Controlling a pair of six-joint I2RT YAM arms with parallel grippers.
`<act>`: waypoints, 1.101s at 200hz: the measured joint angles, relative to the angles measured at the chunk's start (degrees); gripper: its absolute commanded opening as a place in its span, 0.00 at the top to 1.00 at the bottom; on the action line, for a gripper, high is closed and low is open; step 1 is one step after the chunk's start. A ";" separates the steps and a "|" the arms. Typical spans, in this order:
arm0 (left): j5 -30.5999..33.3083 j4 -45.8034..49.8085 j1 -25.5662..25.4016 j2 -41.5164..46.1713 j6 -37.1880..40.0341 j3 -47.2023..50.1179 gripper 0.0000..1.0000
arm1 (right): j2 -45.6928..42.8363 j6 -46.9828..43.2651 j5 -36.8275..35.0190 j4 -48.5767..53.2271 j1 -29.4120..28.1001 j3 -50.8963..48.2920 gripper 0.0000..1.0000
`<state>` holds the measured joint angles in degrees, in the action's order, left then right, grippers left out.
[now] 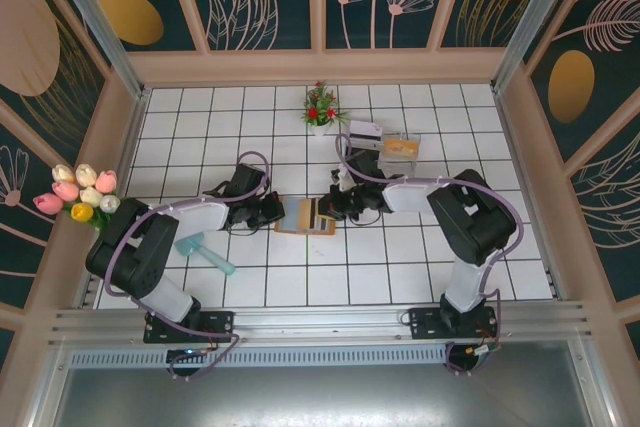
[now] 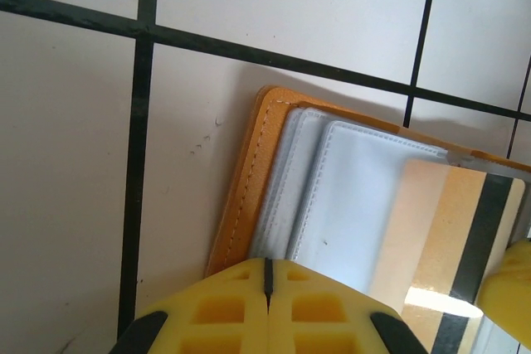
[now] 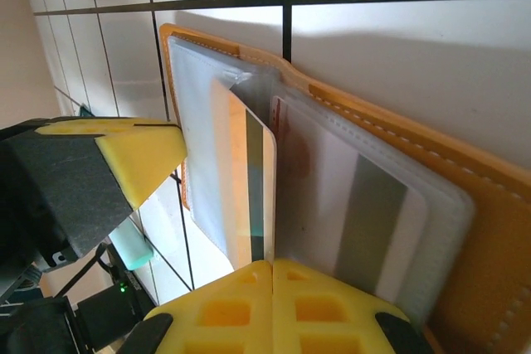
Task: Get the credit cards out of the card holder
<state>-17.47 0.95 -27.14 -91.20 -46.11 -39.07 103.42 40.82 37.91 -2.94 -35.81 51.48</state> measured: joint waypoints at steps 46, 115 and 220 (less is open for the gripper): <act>0.52 3.67 0.00 0.02 -0.02 -1.88 0.87 | -1.49 -0.66 0.85 0.94 1.20 -0.96 1.00; 1.29 6.16 0.00 4.02 -0.90 -4.02 0.69 | -5.31 -1.51 3.10 0.50 3.17 -4.00 1.00; -8.07 -6.34 0.00 7.89 -7.30 0.28 0.25 | -9.77 -1.57 6.97 -1.79 5.46 -5.40 1.00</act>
<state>-25.54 -5.39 -27.14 -83.31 -53.41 -38.79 93.65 39.24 44.88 -4.73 -30.35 46.09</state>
